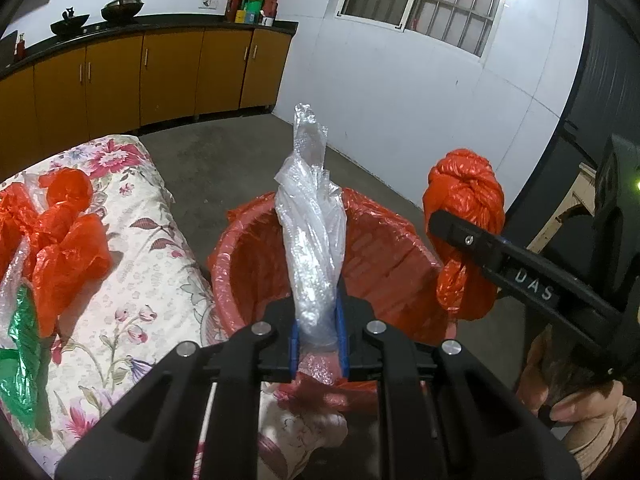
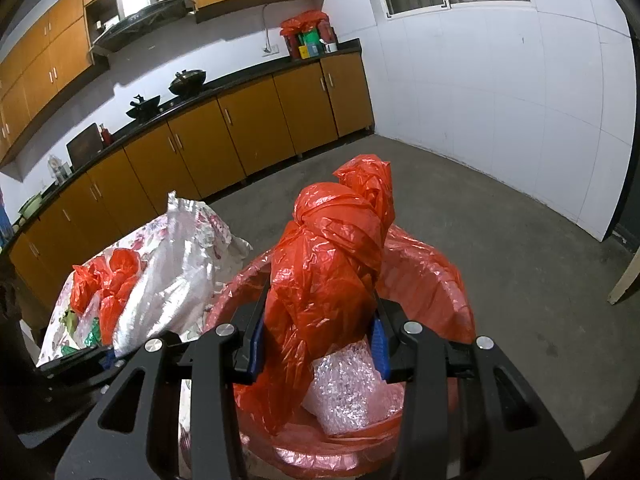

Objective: Collect trash
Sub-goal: 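Carry both bags over the red basket and open both grippers, then grasp the green bag with the left gripper while the right returns to the table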

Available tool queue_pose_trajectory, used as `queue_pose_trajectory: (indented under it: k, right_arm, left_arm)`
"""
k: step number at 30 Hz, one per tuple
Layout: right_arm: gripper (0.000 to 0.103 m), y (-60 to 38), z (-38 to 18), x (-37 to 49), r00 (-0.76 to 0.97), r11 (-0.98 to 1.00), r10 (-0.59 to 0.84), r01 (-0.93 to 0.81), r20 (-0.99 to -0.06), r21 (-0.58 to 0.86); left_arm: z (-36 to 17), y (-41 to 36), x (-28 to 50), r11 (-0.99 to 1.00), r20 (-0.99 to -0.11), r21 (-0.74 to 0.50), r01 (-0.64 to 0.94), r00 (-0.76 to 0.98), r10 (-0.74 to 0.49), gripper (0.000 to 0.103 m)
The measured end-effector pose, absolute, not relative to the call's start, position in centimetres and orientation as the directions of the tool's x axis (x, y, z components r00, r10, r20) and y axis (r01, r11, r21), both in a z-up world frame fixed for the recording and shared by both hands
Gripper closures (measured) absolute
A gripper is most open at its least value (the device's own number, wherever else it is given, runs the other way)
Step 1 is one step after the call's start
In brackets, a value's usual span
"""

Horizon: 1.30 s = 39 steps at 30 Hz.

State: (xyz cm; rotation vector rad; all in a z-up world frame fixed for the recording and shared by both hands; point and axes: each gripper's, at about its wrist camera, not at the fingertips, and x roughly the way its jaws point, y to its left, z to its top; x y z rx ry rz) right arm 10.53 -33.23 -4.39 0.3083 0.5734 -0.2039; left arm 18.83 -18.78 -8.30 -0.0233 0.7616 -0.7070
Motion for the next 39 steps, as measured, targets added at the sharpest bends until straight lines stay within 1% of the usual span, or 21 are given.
queue_pose_trajectory:
  k: [1,3,5,7,13,17,23,30,33,37,39]
  right_arm:
    - [0.060,-33.3,-4.4,10.5,0.824,0.934,-0.105,0.274,-0.557,0.230]
    - [0.055,-33.3,-4.5,10.4,0.827,0.934,-0.102,0.270,-0.552,0.232]
    - [0.047,-33.6,-4.6,10.3,0.830,0.934,-0.104,0.271,-0.547,0.234]
    - [0.045,-33.6,-4.6,10.1,0.833,0.932,-0.105,0.272,-0.543,0.237]
    - [0.044,-33.9,-4.7,9.3,0.832,0.927,-0.116,0.286,-0.543,0.241]
    - [0.044,-33.8,-4.6,9.2,0.831,0.929,-0.116,0.284,-0.544,0.236]
    - [0.044,-32.2,-4.3,9.4,0.832,0.938,-0.085,0.252,-0.547,0.236]
    - [0.044,-27.7,-4.3,10.5,0.831,0.968,-0.016,0.152,-0.556,0.200]
    - [0.044,-26.1,-4.3,10.8,0.832,0.974,0.013,0.114,-0.555,0.194]
    - [0.044,-24.7,-4.5,11.2,0.824,0.978,0.037,0.086,-0.565,0.190]
    - [0.044,-24.0,-4.7,11.4,0.818,0.979,0.046,0.077,-0.573,0.187]
  left_arm:
    - [-8.4,-18.9,18.9,0.775,-0.627,-0.264,0.575,0.509,-0.590,0.085]
    - [-8.7,-19.1,19.0,0.777,-0.631,-0.266,0.571,0.506,-0.588,0.076]
    - [-9.0,-19.1,19.1,0.779,-0.636,-0.269,0.566,0.503,-0.586,0.070]
    - [-9.2,-19.1,19.2,0.781,-0.639,-0.268,0.564,0.502,-0.582,0.068]
    - [-9.7,-17.7,19.3,0.804,-0.653,-0.262,0.534,0.516,-0.555,0.064]
    - [-9.6,-15.3,18.9,0.843,-0.652,-0.231,0.485,0.566,-0.505,0.058]
    - [-9.4,-11.0,18.1,0.901,-0.653,-0.165,0.401,0.640,-0.405,0.055]
    - [-9.3,-5.3,17.8,0.954,-0.646,-0.115,0.278,0.708,-0.285,0.052]
    - [-9.6,-3.1,18.0,0.974,-0.646,-0.069,0.214,0.735,-0.207,0.052]
    - [-11.1,-0.7,19.2,0.989,-0.681,-0.026,0.143,0.722,-0.122,0.052]
    - [-12.1,-0.2,19.8,0.991,-0.709,-0.021,0.129,0.698,-0.106,0.053]
